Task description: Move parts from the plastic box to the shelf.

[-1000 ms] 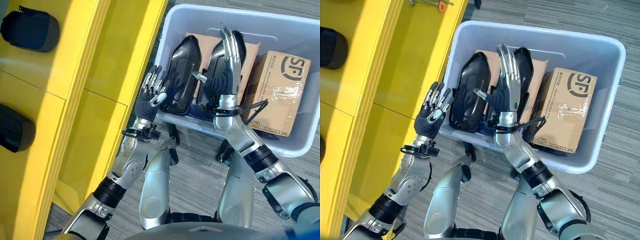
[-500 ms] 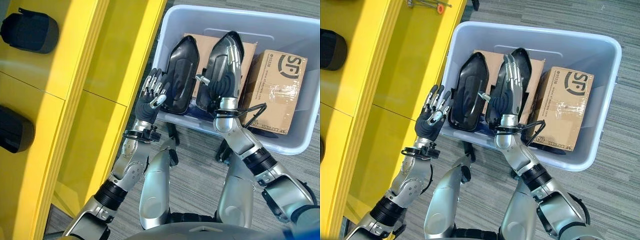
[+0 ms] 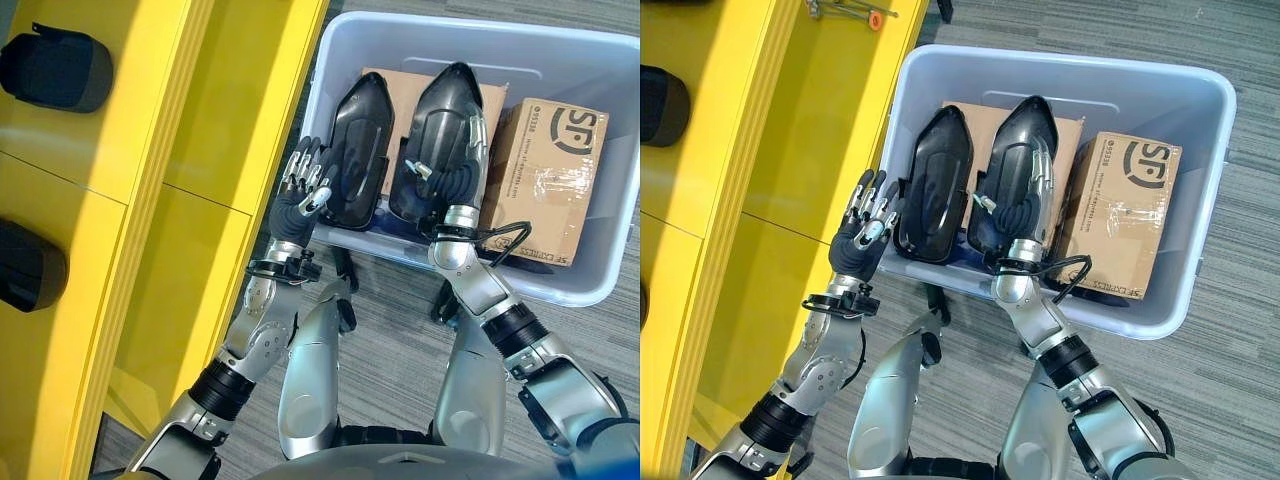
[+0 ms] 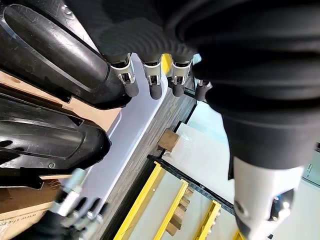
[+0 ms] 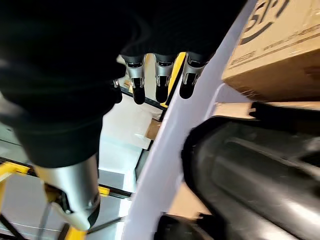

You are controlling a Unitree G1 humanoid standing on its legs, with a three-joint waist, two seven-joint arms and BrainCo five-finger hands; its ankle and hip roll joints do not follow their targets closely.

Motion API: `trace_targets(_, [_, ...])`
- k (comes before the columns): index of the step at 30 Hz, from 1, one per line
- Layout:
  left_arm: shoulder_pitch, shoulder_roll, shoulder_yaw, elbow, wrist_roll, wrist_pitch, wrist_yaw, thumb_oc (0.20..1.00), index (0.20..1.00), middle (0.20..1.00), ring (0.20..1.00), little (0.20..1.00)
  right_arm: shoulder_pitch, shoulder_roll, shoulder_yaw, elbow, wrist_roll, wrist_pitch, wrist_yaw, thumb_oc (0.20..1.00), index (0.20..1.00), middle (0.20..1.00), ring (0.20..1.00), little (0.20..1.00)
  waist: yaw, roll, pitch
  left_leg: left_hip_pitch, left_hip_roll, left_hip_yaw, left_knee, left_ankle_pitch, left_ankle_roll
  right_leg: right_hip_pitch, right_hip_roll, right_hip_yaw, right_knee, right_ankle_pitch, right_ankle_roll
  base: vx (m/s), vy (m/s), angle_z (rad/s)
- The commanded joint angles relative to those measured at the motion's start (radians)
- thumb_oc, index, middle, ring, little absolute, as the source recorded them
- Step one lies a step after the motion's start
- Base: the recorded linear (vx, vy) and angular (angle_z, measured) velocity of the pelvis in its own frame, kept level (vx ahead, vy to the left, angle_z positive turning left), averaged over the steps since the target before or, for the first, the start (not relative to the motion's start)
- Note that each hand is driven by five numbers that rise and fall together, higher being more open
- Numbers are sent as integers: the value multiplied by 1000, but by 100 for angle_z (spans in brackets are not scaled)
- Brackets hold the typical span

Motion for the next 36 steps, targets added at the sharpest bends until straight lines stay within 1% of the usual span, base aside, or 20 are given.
trace_targets(1, [-10, -33, -15, -84, 19, -66, -19, 1000, 1000, 1000, 1000, 1000, -69, 13, -34, 5, -30, -23, -41, 1000, 1000, 1000, 1000, 1000, 10, 75, -11, 38, -26, -19, 78, -204, -4, 25, 38, 64, -46, 20, 40, 0, 0, 0])
trace_targets(4, [-13, -36, -19, -76, 14, -66, -18, 1000, 1000, 1000, 1000, 1000, -73, 4, -29, 32, -72, -6, -51, 1000, 1000, 1000, 1000, 1000, 11, 76, -11, 35, -25, -19, 81, -204, -3, 22, 38, 64, -40, 19, 38, 0, 0, 0])
trace_targets(7, [-16, -38, -22, -63, 9, -68, -29, 1000, 1000, 1000, 1000, 1000, -74, -1, -21, 59, -31, 1, -62, 1000, 1000, 1000, 1000, 1000, 11, 77, -11, 36, -24, -18, 81, -203, -4, 24, 39, 64, -41, 18, 37, 0, 0, 0])
trace_targets(10, [-13, -37, -24, -55, 7, -75, -42, 1000, 1000, 1000, 1000, 1000, -71, -2, -24, 97, 15, -20, -65, 1000, 1000, 1000, 1000, 1000, 13, 79, -11, 35, -25, -18, 78, -202, -4, 24, 40, 64, -42, 17, 36, 0, 0, 0])
trace_targets(11, [-14, -36, -25, -55, 4, -80, -40, 1000, 1000, 1000, 1000, 1000, -65, 1, -28, 112, 74, -29, -40, 1000, 1000, 1000, 1000, 1000, 13, 80, -11, 32, -25, -19, 80, -203, -5, 21, 40, 65, -39, 15, 35, 0, 0, 0])
trace_targets(13, [-13, -33, -21, -55, -1, -76, -43, 1000, 1000, 1000, 1000, 1000, -63, 4, -32, 132, 100, -44, -42, 1000, 1000, 1000, 1000, 1000, 14, 81, -11, 30, -24, -20, 83, -204, -4, 19, 40, 66, -35, 13, 33, 0, 0, 0])
trace_targets(14, [-13, -30, -19, -54, -5, -69, -47, 1000, 1000, 1000, 1000, 1000, -68, 9, -41, 164, 146, -62, -40, 1000, 1000, 1000, 1000, 1000, 19, 81, -11, 24, -23, -24, 91, -206, -4, 15, 36, 63, -24, 9, 30, 0, 0, 0])
trace_targets(18, [-14, -28, -16, -50, -6, -60, -56, 1000, 1000, 1000, 1000, 1000, -81, 12, -65, 202, 170, -84, -35, 1000, 1000, 1000, 1000, 1000, 25, 81, -11, 18, -23, -28, 97, -206, -4, 11, 35, 61, -14, 6, 29, 0, 0, 0])
trace_targets(20, [-20, -31, -21, -48, -7, -67, -55, 1000, 1000, 1000, 1000, 1000, -93, 13, -80, 219, 219, -87, -27, 1000, 1000, 1000, 1000, 1000, 28, 83, -11, 14, -23, -32, 97, -204, -6, 7, 35, 59, -10, 5, 29, 0, 0, 0])
trace_targets(22, [-24, -31, -25, -53, -14, -79, -61, 1000, 1000, 1000, 1000, 1000, -106, 12, -100, 256, 275, -106, -13, 1000, 1000, 1000, 1000, 1000, 32, 87, -11, 9, -25, -33, 96, -203, -6, 1, 34, 59, -5, 4, 27, 0, 0, 0])
trace_targets(25, [-27, -30, -26, -56, -14, -66, -49, 1000, 1000, 1000, 1000, 1000, -118, 11, -130, 296, 319, -128, 15, 1000, 1000, 1000, 1000, 1000, 37, 90, -11, 7, -28, -37, 96, -203, -7, 1, 33, 57, -1, 1, 26, 0, 0, 0])
trace_targets(28, [-28, -32, -26, -47, -12, -67, -63, 1000, 1000, 1000, 1000, 1000, -126, 11, -143, 323, 362, -139, 43, 1000, 1000, 1000, 1000, 1000, 40, 90, -11, 4, -27, -38, 101, -205, -7, -2, 30, 55, 5, -1, 25, -2, -1, 1])
trace_targets(32, [-29, -31, -26, -53, -17, -62, -67, 1000, 1000, 1000, 1000, 1000, -129, 7, -156, 344, 376, -137, 84, 1000, 1000, 1000, 1000, 1000, 42, 94, -11, 3, -28, -38, 103, -205, -6, -4, 26, 55, 12, -3, 25, -4, 0, 4])
trace_targets(36, [-27, -27, -25, -56, -22, -49, -69, 1000, 1000, 1000, 1000, 1000, -138, 1, -147, 362, 374, -108, 118, 1000, 1000, 1000, 1000, 1000, 47, 94, -11, 0, -28, -41, 108, -205, -8, -5, 23, 54, 18, -6, 23, 0, 0, 1])
